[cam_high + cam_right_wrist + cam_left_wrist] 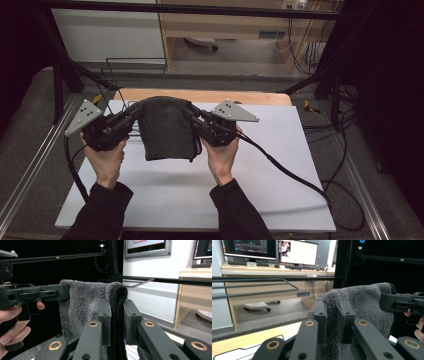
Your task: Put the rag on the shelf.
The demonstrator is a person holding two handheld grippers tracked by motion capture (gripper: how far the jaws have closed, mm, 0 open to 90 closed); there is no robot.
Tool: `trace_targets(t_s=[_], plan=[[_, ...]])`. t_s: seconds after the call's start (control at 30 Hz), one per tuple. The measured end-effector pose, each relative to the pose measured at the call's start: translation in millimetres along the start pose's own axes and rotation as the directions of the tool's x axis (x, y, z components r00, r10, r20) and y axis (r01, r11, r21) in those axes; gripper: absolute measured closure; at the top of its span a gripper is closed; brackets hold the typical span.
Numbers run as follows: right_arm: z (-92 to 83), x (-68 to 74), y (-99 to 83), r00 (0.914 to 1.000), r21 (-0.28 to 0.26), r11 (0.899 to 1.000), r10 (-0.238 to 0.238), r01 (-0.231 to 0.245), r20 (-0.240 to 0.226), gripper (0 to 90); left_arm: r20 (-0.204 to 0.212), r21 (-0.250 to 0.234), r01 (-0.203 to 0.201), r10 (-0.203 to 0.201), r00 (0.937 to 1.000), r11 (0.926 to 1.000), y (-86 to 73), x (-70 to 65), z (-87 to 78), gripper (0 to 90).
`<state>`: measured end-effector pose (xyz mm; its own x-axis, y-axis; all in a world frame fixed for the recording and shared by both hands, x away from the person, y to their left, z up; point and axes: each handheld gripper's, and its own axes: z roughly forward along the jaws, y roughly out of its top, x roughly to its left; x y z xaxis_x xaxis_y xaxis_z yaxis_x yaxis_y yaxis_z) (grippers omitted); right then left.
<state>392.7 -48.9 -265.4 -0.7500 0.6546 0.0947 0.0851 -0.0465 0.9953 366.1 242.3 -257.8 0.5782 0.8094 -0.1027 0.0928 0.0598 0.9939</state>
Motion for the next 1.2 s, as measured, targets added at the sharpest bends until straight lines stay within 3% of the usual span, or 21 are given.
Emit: trace_targets(t_s=[0.57,1.2], plan=[[31.0,16.3,35.3,0.999,-0.052,0.998,-0.046,0.045,0.0,79.5,-0.039,-0.104,0.018,-0.022,0.999,0.9944,32.7,21.7,-9.6,80.0],[57.2,25.8,80.6,0.9953,-0.129,0.987,-0.096,0.097,0.01,79.7,-0.062,-0.225,0.019,-0.033,0.9975,0.9743,71.6,41.2,-12.3,80.0]])
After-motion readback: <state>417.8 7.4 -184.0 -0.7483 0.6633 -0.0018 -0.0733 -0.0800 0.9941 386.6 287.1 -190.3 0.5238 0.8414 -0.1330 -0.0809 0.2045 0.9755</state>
